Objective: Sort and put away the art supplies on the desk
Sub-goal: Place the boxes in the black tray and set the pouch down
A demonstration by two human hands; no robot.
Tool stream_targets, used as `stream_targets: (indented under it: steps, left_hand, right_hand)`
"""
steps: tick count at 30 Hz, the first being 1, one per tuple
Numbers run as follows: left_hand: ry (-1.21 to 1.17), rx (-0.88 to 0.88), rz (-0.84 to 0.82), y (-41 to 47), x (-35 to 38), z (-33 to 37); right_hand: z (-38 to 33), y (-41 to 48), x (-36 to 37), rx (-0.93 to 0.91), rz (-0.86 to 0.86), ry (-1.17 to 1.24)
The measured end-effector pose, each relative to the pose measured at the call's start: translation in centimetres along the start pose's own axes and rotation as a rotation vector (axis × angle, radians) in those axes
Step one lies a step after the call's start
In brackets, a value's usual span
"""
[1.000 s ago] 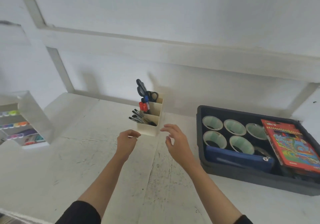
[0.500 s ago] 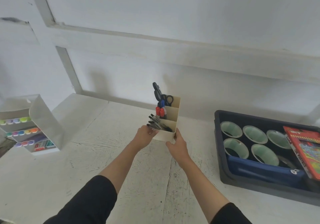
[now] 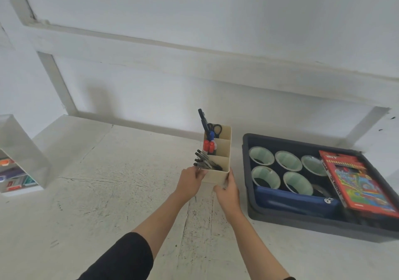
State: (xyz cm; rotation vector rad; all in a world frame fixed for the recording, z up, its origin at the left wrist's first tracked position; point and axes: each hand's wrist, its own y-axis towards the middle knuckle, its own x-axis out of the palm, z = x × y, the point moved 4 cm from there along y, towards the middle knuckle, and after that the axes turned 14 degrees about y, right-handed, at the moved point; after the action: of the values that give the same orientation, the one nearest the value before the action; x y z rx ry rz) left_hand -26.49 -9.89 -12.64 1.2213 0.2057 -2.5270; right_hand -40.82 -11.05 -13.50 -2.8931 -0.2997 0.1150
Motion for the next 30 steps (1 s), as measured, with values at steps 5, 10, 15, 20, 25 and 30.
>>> stream_targets:
  steps: [5,10,15,20,25,30]
  left_hand:
    - [0.034,-0.005,-0.008,-0.7,0.8,1.2]
    - [0.052,-0.048,-0.038,-0.9,0.7,1.5]
    - [-0.13,-0.152,-0.039,-2.7,-0.5,0.2]
    - [-0.253,-0.212,0.18,-6.6,-2.9,-3.4]
    - [-0.321,-0.418,0.338,-10.9,-7.0,-9.6]
    - [-0.358,-0.557,0.538,-13.7,-14.4,-16.4]
  right_hand:
    - [-0.3,-1.0,-1.7,0.025,-0.064,0.009]
    - [0.5,-1.6,-2.5,0.1,-0.15,-0.068]
    - [0.3,-4.2,-2.2,0.024,-0.134,-0.184]
    - [-0.4,-5.6,0.8,-0.056,-0.264,-0.273]
    - [-1.1,-6.8,5.3,-0.083,-0.374,-0.284]
    - [-2.0,-8.1,12.4,-0.125,-0.475,-0.219]
